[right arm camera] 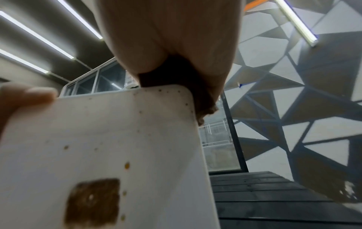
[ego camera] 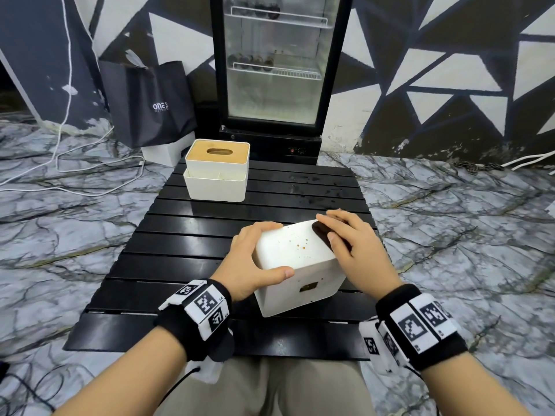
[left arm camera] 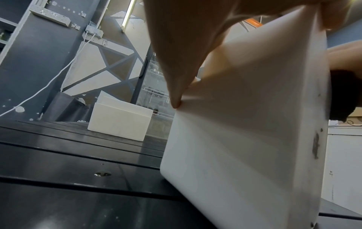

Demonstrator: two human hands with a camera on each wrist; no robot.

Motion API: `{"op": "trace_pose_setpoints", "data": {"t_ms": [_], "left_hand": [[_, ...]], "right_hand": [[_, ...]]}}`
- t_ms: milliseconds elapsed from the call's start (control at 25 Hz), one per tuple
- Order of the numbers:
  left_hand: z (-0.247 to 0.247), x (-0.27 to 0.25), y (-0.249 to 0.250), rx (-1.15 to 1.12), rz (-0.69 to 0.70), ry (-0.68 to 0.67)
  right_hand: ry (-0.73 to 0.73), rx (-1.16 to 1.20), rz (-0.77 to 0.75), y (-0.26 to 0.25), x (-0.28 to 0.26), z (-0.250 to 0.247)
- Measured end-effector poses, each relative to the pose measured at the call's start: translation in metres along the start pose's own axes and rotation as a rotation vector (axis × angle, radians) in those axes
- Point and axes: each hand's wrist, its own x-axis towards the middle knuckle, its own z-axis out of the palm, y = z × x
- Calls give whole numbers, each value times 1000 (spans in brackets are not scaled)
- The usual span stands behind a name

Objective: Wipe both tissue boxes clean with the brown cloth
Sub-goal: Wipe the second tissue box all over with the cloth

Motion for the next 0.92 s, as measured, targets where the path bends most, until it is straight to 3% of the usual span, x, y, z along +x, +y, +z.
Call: {"op": "trace_pose_setpoints", "data": {"t_ms": [160, 320, 440, 640, 920], "left_hand": [[3, 0, 2, -2, 4, 17], [4, 0, 0, 29, 27, 47], [4, 0, -2, 32, 28, 48], [7, 1, -4, 17, 27, 80], [9, 1, -5, 23, 36, 113]], "right_hand": [[4, -112, 31, -6, 17, 8], [54, -300, -147, -28, 7, 23], [36, -271, -168, -28, -1, 19], [6, -212, -17, -13, 10, 10], [-3, -187, -136, -37, -5, 24]]}}
